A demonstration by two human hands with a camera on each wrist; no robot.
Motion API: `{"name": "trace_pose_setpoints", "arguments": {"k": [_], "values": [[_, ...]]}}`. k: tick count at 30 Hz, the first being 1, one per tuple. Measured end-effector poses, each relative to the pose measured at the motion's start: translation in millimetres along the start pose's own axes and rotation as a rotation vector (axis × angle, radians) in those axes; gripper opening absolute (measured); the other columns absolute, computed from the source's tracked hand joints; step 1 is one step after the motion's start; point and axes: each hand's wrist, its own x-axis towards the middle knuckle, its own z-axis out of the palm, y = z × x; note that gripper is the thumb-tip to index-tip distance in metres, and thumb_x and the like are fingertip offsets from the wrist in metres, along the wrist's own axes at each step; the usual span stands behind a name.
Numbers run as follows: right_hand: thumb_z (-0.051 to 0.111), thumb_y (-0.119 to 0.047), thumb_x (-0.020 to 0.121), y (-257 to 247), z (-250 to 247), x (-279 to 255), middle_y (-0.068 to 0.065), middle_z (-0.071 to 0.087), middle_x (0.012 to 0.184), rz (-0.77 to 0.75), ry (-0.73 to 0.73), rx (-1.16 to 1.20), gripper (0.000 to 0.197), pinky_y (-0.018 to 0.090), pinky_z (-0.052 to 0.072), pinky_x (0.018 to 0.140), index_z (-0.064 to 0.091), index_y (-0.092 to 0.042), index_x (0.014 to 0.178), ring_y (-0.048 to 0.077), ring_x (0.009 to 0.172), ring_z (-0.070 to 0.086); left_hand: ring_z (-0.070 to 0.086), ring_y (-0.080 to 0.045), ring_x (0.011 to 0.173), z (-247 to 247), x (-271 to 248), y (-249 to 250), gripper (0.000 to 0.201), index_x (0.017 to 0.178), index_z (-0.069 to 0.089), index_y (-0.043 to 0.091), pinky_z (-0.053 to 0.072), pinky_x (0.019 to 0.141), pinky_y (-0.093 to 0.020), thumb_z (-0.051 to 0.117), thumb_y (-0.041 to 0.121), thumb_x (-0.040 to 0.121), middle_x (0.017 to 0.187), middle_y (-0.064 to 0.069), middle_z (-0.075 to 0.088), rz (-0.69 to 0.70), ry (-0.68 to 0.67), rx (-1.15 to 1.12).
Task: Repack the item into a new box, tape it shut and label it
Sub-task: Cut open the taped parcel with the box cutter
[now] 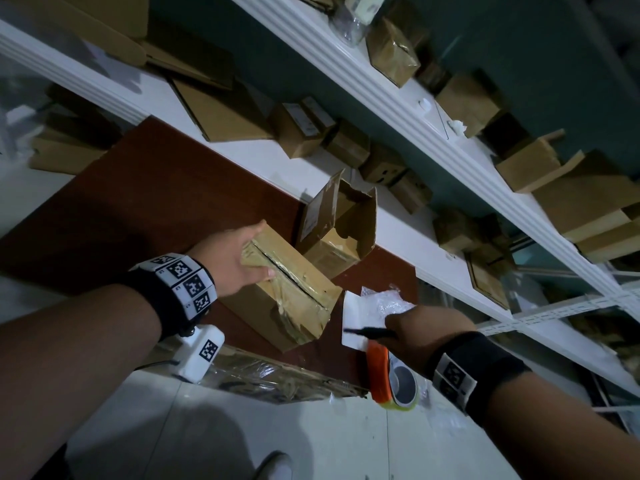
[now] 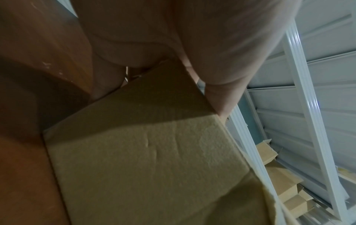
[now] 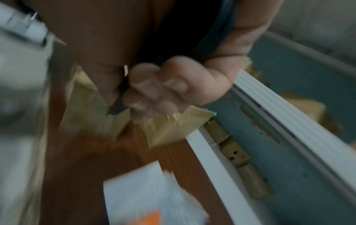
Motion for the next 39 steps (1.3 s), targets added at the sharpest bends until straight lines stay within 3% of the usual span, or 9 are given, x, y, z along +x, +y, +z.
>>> {"name": "trace_pose_setpoints", "arguments": {"k": [9,13,16,19,22,24,30,34,39], "values": [[0.045,-0.062,0.097,18.4,16.3,4.9,-0.002,0.066,0.079,0.202,0.092,0.505,0.038,0.037,0.055,0.07,0.06,-0.027,0.097,0.022,0.077,0.065,0.04,-0.019,0.141,1.9,4.0,-4.6,0.092,0.154,0.023,0.04,0.036,0.113,-0.037,0.076,0.049,0.08,0.155,0.006,0.039,0.03,-0.009,0.001],[0.055,-0.042,0.101,-3.2,9.3,9.6,0.009,0.071,0.075,0.226,0.199,1.148,0.03,0.042,0.06,0.059,0.063,-0.015,0.092,0.023,0.061,0.071,0.051,-0.016,0.128,-7.6,12.0,-11.1,0.086,0.15,0.034,0.039,0.043,0.105,-0.034,0.08,0.041,0.078,0.148,0.008,0.048,0.057,-0.048,-0.048],[0.056,-0.029,0.102,-28.8,5.6,14.3,0.016,0.073,0.086,0.276,0.277,1.619,0.026,0.044,0.059,0.061,0.065,-0.008,0.091,0.029,0.07,0.072,0.054,-0.01,0.114,-16.2,18.2,-17.9,0.069,0.137,0.055,0.033,0.042,0.094,-0.026,0.084,0.037,0.074,0.138,0.009,0.056,0.106,0.022,-0.037],[0.057,-0.025,0.103,-52.7,11.9,21.0,0.017,0.071,0.08,0.296,0.256,1.916,0.026,0.042,0.053,0.061,0.064,-0.006,0.086,0.034,0.069,0.064,0.05,-0.012,0.125,-21.1,23.8,-20.4,0.045,0.114,0.071,0.033,0.039,0.106,-0.03,0.085,0.04,0.072,0.139,0.011,0.055,0.169,0.16,0.083],[0.055,-0.023,0.103,-69.0,19.5,25.4,0.019,0.068,0.073,0.296,0.25,2.063,0.024,0.034,0.05,0.052,0.058,-0.005,0.088,0.029,0.056,0.06,0.04,-0.016,0.136,-17.3,19.3,-13.3,0.027,0.103,0.074,0.037,0.029,0.113,-0.041,0.075,0.049,0.079,0.142,0.013,0.054,0.254,0.296,0.335],[0.052,-0.02,0.104,-76.2,26.0,28.1,0.016,0.064,0.064,0.314,0.289,2.16,0.021,0.029,0.047,0.043,0.055,-0.006,0.09,0.025,0.044,0.054,0.034,-0.014,0.141,-10.2,11.3,-2.5,0.035,0.104,0.072,0.038,0.019,0.117,-0.047,0.058,0.061,0.082,0.143,0.015,0.052,0.355,0.329,0.425],[0.05,-0.021,0.104,-97.6,54.9,29.6,0.009,0.056,0.058,0.33,0.28,2.304,0.024,0.024,0.04,0.037,0.06,0.001,0.104,0.021,0.038,0.045,0.0,-0.008,0.152,19.9,-10.0,14.1,0.099,0.144,0.036,0.048,-0.015,0.114,-0.063,0.031,0.097,0.058,0.162,0.019,0.017,0.35,-0.036,0.685],[0.042,-0.041,0.106,-118.4,75.8,27.1,0.011,0.052,0.057,0.256,0.24,2.223,0.046,0.024,0.037,0.037,0.064,-0.001,0.104,0.021,0.04,0.043,-0.011,-0.008,0.151,19.1,-5.2,7.1,0.106,0.149,0.026,0.046,-0.016,0.114,-0.064,0.036,0.097,0.057,0.164,0.018,0.007,0.355,-0.065,0.77],[0.044,-0.045,0.103,-117.4,80.9,39.3,0.009,0.052,0.056,0.127,0.272,2.156,0.044,0.028,0.036,0.042,0.057,-0.004,0.091,0.021,0.041,0.043,0.007,-0.012,0.149,15.5,-3.9,4.9,0.089,0.128,0.047,0.048,-0.013,0.118,-0.058,0.04,0.097,0.054,0.15,0.015,0.027,0.376,0.016,0.695]]}}
